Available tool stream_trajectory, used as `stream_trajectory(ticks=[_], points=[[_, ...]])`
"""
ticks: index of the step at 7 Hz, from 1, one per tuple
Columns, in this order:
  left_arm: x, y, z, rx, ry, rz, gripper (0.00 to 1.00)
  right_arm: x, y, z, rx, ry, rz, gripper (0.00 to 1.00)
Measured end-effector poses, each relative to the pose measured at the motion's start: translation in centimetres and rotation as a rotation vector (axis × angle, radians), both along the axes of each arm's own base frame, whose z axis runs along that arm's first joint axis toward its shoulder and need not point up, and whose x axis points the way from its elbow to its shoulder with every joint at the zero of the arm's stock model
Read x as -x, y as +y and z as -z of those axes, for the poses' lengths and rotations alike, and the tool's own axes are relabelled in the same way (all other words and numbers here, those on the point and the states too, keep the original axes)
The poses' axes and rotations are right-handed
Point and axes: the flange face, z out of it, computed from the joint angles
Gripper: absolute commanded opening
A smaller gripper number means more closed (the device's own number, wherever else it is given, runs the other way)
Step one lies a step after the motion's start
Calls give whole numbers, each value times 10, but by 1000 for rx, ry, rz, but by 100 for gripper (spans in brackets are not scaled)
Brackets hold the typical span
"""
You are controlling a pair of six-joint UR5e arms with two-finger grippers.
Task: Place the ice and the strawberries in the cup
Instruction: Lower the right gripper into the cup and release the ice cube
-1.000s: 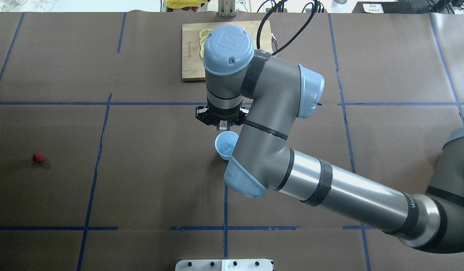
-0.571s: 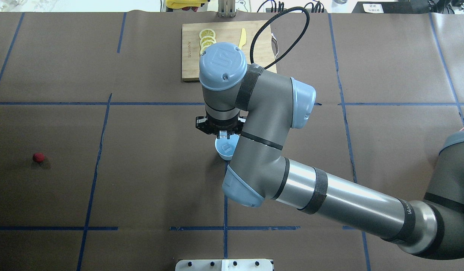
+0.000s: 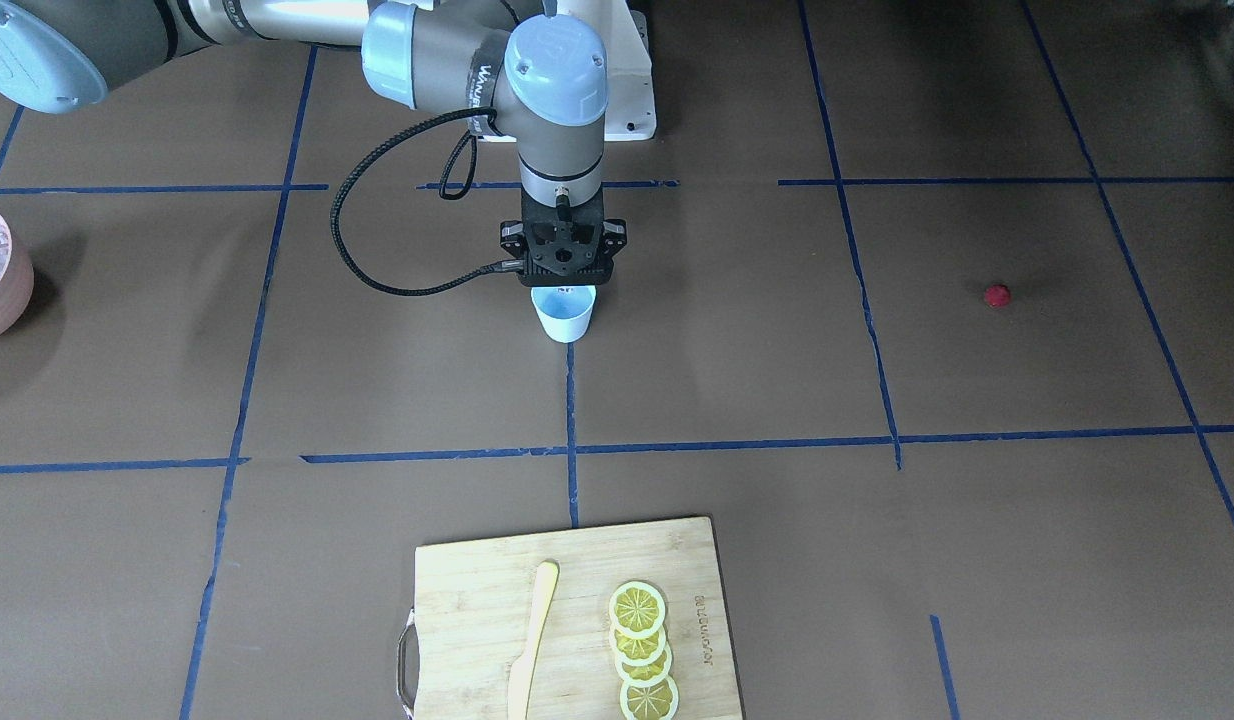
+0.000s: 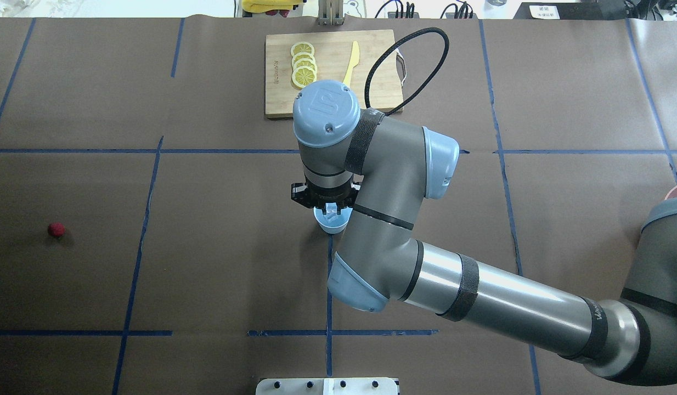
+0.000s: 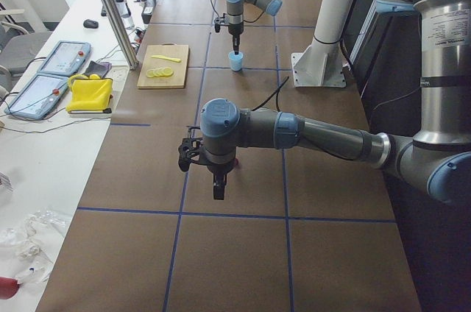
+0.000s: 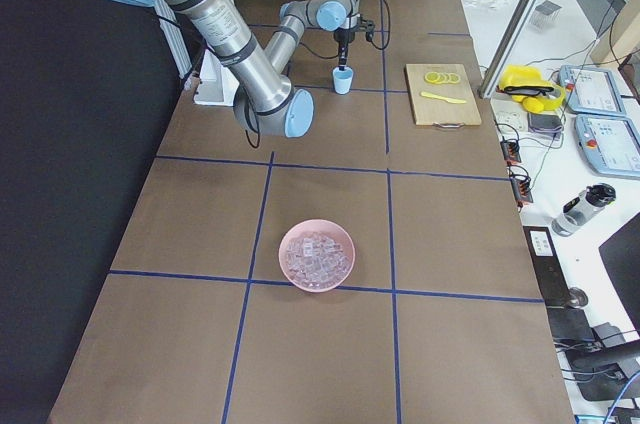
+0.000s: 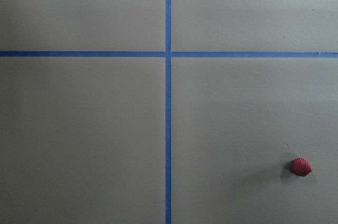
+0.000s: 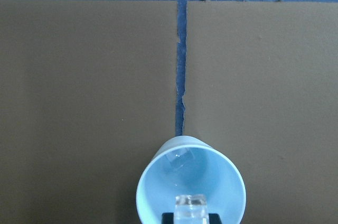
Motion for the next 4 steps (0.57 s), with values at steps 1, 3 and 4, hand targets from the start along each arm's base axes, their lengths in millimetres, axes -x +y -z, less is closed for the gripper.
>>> stream_trajectory(ticks=[1,3,4], points=[[0,0,0,0,0,0,100,-1,1,1,0,0,0,80],[0,0,0,-1,0,0,100,-3,0,2,-7,-2,-5,99],[0,-1,1,-2,0,1,100,-11,-3,5,-12,-10,-15,99]])
